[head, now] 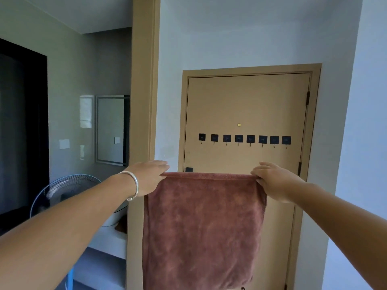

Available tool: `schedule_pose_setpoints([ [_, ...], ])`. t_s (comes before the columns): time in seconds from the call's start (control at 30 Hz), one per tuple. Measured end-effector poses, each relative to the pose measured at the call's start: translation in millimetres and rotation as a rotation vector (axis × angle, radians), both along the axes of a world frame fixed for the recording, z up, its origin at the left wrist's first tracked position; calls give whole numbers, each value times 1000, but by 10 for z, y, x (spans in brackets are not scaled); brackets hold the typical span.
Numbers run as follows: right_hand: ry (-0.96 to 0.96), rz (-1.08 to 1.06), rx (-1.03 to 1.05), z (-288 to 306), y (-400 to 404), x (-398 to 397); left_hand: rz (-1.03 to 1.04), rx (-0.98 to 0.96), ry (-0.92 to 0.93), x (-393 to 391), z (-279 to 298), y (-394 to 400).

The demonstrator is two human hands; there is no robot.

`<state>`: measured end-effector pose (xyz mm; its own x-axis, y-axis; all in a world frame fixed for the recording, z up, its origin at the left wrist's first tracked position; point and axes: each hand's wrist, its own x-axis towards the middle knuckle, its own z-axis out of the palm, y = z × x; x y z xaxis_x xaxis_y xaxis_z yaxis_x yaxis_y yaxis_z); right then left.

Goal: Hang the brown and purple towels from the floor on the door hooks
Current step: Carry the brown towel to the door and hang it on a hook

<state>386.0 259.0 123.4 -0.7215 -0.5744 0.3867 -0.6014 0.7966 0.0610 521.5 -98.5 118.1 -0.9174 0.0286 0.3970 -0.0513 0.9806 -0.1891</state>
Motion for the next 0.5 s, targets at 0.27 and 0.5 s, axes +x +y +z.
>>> schedule_pose_setpoints([
  [0.27,-10,55,-16,-62,-417,-1063,48,-3,-25,-871,-56,-319],
  [0.5,6,99,-42,56,-623,-2139,119,32,-26,-1878,115,-407],
])
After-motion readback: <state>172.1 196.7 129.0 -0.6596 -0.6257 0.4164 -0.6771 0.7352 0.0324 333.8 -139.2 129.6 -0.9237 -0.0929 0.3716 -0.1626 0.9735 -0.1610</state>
